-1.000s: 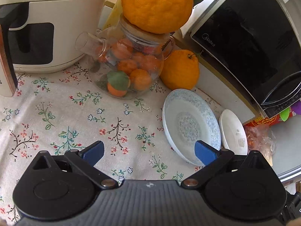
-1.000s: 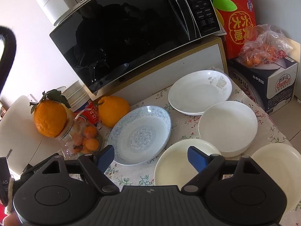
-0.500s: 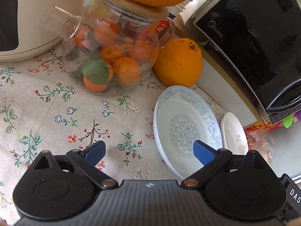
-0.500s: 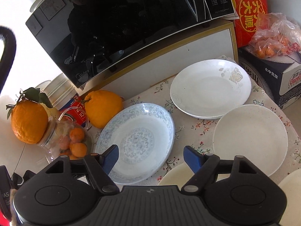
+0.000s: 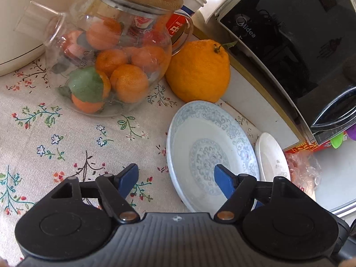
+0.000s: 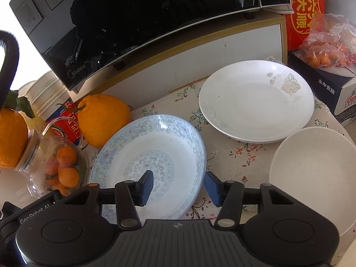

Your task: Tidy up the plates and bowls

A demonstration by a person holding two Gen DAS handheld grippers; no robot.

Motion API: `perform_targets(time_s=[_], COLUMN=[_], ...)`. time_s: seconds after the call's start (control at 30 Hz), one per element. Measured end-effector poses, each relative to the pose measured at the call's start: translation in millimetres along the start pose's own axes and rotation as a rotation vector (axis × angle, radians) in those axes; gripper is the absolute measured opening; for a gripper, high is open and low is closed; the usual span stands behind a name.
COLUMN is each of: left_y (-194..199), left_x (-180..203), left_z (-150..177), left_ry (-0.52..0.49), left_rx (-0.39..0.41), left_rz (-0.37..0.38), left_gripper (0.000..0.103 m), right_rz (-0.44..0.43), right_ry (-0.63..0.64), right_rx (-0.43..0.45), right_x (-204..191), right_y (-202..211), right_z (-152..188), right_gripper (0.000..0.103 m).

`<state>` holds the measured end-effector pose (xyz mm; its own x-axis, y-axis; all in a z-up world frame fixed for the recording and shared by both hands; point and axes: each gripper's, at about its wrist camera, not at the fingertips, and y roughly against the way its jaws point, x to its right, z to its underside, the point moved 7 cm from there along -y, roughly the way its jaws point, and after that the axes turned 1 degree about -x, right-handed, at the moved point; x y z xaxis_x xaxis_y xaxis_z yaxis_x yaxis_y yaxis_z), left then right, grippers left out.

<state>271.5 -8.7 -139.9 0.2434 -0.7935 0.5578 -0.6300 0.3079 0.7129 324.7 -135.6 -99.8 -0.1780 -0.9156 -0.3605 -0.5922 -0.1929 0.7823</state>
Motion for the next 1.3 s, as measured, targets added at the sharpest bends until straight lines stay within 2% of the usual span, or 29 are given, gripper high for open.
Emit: perform_targets(time_s=[0.23,0.37,0.43,0.53,0.6,0.7,0.77,1.07,1.3], left_y=[-8,-14,-16,-17,-17,-16,-18,-15,-5], left_x=[-3,-2,-1,0,-1,-3,-4,-5,-8], left_z=[-1,-1,0,0,0,0,-1,0,-3], left_ry=[0.01,0.025,0.02,0.024,0.025,0.013,-0.009,-0.046,-0.033], left_rx=[-0.008,-0.005,-0.009,0.0,0.003,0.006,0.006,0.001,0.02], left_rz=[0.052,0.082,0.083,0.08,0.075,0.057,0.035,0.027,0.039], left_gripper=[0.049,0.04,0.034,0.034,0.032,0.023,0.012,0.01,0.01], right_rz=[0.024,0.026,0.028,0.02,0.014,0.011,0.018,-0.006,-0.027], right_ry=[0.006,-0.01,-0.016,-0.023,-0.038,-0.065,-0.061,-0.019,-0.013], right_rx=[-0.001,-0.007,-0.007,-0.004,-0.006,-0.005,0.005,0.055,0.036], right_x=[2,6,7,8,11,16,17,12,13], right_y=[-11,-19,-22,-24,-26,-31,-30,-11,-8], right_z=[1,2,2,1,2,4,5,3,9], right_gripper=[0.041,0.033,0.031,0.031,0.024,0.017,0.014,0.01,0.01])
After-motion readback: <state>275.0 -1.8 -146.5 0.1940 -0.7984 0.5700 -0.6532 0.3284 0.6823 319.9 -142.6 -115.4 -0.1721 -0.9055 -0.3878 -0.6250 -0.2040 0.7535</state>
